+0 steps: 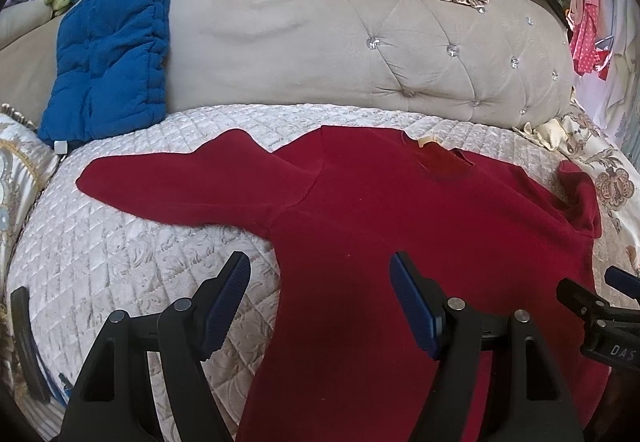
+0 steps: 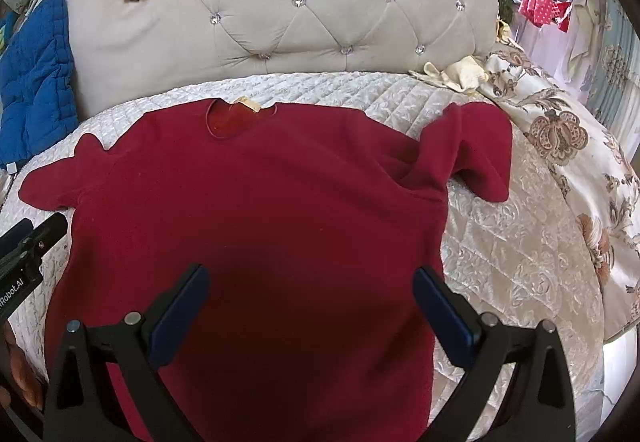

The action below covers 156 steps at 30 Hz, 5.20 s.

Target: Fold small clothes

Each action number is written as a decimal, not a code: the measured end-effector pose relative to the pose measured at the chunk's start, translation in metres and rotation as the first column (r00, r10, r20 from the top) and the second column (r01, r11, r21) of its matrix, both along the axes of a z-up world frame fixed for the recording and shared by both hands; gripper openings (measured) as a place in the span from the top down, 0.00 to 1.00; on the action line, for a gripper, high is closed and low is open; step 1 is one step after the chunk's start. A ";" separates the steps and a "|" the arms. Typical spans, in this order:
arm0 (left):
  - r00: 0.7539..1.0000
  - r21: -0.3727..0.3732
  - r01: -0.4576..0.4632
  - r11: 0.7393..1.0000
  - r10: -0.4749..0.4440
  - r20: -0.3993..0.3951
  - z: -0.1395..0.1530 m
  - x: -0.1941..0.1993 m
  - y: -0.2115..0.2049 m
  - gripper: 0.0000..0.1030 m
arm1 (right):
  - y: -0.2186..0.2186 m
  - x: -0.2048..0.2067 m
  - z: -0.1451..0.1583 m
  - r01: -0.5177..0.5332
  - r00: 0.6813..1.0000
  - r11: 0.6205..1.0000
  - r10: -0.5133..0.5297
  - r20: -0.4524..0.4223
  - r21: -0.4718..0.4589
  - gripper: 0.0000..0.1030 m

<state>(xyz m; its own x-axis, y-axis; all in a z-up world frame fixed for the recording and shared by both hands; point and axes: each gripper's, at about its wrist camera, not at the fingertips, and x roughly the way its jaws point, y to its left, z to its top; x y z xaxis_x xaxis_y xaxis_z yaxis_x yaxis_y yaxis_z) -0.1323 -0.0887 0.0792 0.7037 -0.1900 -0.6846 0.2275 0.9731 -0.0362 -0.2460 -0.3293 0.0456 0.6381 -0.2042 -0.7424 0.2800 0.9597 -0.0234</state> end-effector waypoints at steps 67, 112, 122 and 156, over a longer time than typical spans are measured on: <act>1.000 0.009 -0.018 1.000 0.018 -0.023 -0.008 0.010 0.004 0.50 | 0.021 0.019 -0.009 -0.078 0.997 0.996 0.079 -0.025 0.037 0.00; 0.710 -0.099 -0.684 0.723 0.628 -0.318 -0.059 0.195 0.273 0.69 | 0.036 0.050 -0.014 -0.191 0.978 0.980 0.195 -0.077 0.052 0.00; 0.762 -0.140 -0.643 0.753 0.608 -0.225 -0.055 0.232 0.276 1.00 | 0.020 0.061 -0.021 -0.152 0.983 0.985 0.159 -0.087 0.076 0.00; 0.982 -0.159 -0.183 0.970 0.173 -0.075 0.011 0.057 0.052 0.64 | -0.049 0.091 0.008 -0.169 0.985 0.976 0.161 0.066 0.140 0.10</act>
<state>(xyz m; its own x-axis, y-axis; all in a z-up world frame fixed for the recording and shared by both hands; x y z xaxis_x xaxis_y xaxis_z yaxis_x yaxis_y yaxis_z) -0.0756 -0.0363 0.0897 0.6952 -0.1786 -0.6963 0.0433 0.9773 -0.2075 -0.1554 -0.3785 0.0539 0.6937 0.0147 -0.7201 0.1141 0.9849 0.1301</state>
